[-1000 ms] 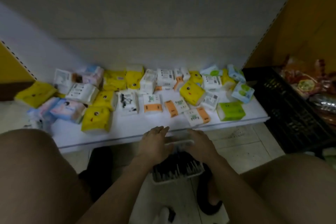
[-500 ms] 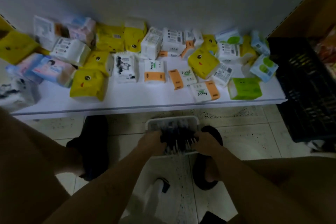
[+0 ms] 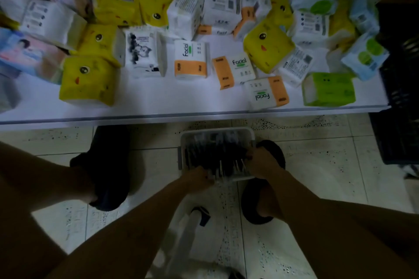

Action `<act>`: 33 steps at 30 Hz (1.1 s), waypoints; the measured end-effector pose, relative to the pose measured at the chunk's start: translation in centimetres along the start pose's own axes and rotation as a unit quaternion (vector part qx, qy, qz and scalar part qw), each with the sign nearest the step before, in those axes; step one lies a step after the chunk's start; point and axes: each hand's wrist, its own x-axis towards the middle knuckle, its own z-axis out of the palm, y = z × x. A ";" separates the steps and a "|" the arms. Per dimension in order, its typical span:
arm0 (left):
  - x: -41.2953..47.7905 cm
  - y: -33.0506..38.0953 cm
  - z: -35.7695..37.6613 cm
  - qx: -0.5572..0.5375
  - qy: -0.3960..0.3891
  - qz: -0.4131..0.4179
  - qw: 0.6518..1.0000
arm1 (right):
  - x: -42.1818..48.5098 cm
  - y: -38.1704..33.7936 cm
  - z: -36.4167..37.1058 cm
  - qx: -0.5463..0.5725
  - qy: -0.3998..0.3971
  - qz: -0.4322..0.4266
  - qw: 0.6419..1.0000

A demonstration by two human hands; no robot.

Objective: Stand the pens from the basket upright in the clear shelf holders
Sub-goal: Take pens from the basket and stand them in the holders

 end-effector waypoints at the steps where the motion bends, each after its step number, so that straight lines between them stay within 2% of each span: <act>1: -0.2 0.1 -0.1 0.002 -0.005 -0.003 1.000 | 0.1 0.1 0.5 -0.004 -0.008 0.007 1.000; 3: 0.1 -0.1 0.1 -0.018 -0.015 0.020 1.000 | 0.1 -0.1 1.1 0.005 0.002 0.020 1.000; 7: 0.5 -0.1 0.4 -0.103 0.008 0.014 0.995 | 0.5 -0.3 1.8 -0.020 0.009 0.022 1.000; 10: 0.5 0.0 0.4 -0.219 0.010 -0.012 0.976 | 0.4 -0.3 1.9 -0.031 -0.003 0.027 0.999; 14: 0.2 0.0 0.1 -0.317 0.045 -0.041 0.946 | 0.1 -0.2 2.1 -0.078 -0.011 0.009 0.997; 19: -0.2 -0.6 -0.3 -0.313 0.082 -0.078 0.943 | 0.3 -0.6 2.2 -0.102 -0.001 0.003 0.995; 25: -1.0 -1.0 -0.9 -0.345 0.114 -0.089 0.927 | 0.2 -1.9 1.5 -0.064 0.001 0.003 0.998; 29: -2.2 -0.4 -1.3 -0.360 0.085 -0.070 0.926 | -0.1 -1.6 1.6 -0.021 -0.001 0.006 1.000; 33: -2.8 -0.3 -1.0 -0.355 0.052 -0.071 0.931 | -1.2 -2.1 1.6 -0.005 0.037 0.026 0.999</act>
